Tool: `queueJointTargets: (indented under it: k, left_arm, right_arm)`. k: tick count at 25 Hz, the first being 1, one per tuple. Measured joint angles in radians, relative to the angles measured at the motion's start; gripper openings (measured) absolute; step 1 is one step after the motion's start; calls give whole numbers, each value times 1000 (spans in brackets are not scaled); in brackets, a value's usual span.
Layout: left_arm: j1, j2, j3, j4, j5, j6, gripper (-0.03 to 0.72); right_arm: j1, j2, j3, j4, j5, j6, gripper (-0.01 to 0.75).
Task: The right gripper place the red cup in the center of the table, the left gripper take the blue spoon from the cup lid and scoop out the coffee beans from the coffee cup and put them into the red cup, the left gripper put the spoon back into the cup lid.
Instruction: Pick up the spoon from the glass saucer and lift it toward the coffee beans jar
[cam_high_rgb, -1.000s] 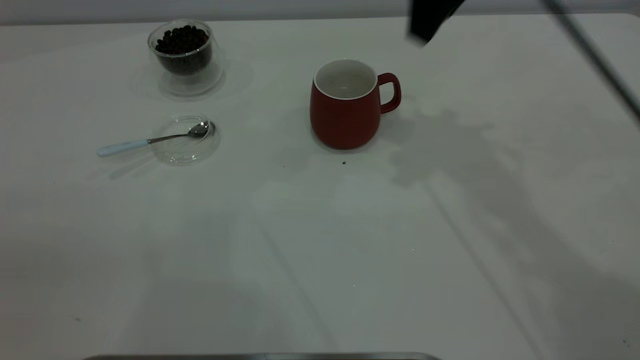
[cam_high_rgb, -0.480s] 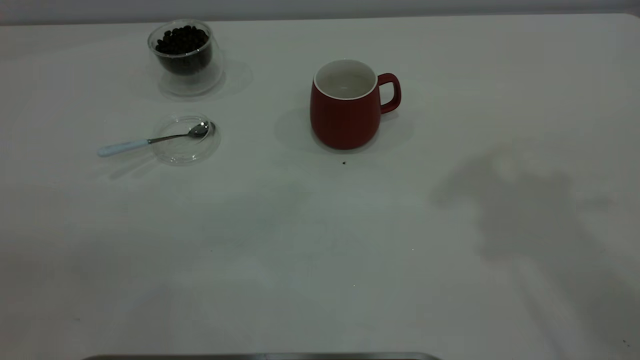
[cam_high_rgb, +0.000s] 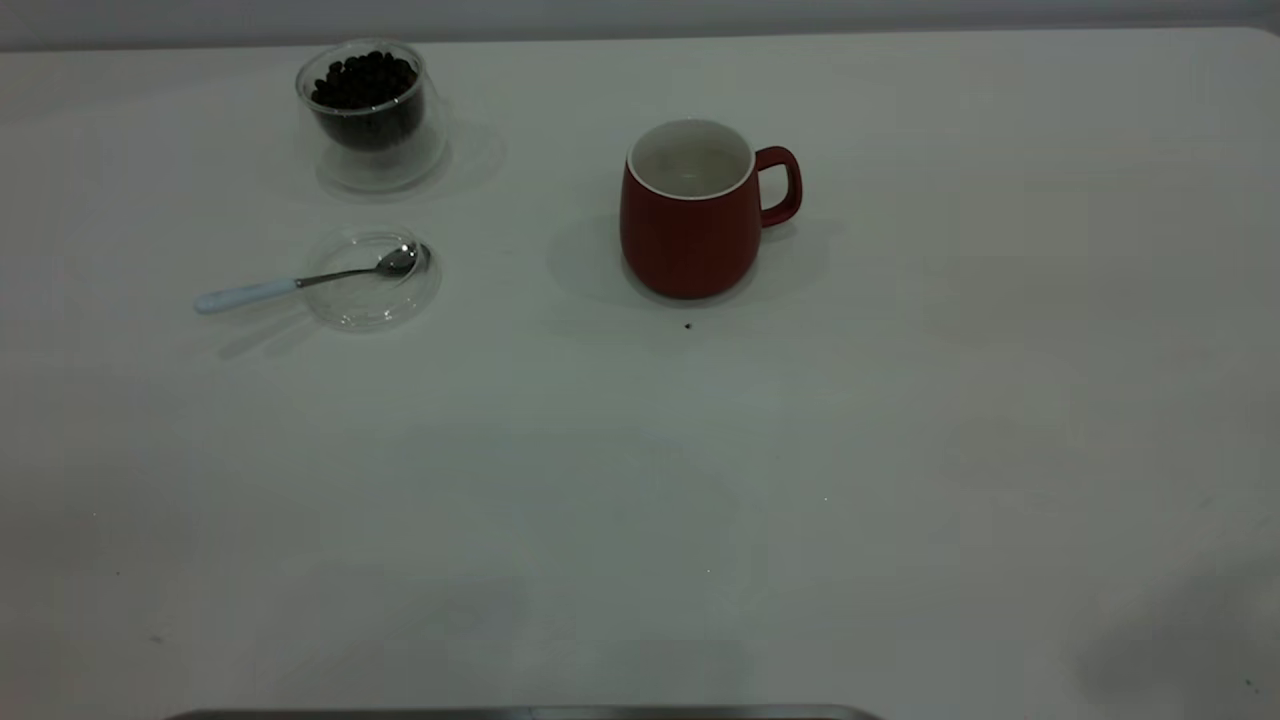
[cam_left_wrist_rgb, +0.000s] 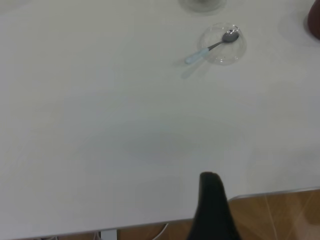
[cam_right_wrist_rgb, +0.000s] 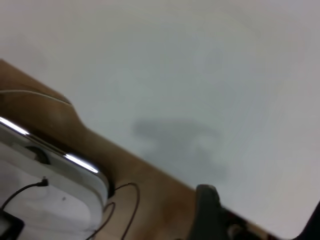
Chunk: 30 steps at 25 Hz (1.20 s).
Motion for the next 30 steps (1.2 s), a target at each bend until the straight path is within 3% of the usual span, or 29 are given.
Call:
queueJointTargets:
  k: [3,9,15,30]
  left_arm:
    - [0,0,0,0,0,0,595]
    - [0,0,0,0,0,0,595]
    - [0,0,0,0,0,0,595]
    - [0,0,0,0,0,0,595]
  right_arm:
    - [-23,-133,107,14,0,50,590]
    - [-213,-483,318,92,-112,39,590]
    - [-363,-718,433,117,-116,33,590]
    - [-399,-892,442,74,-108,37,590]
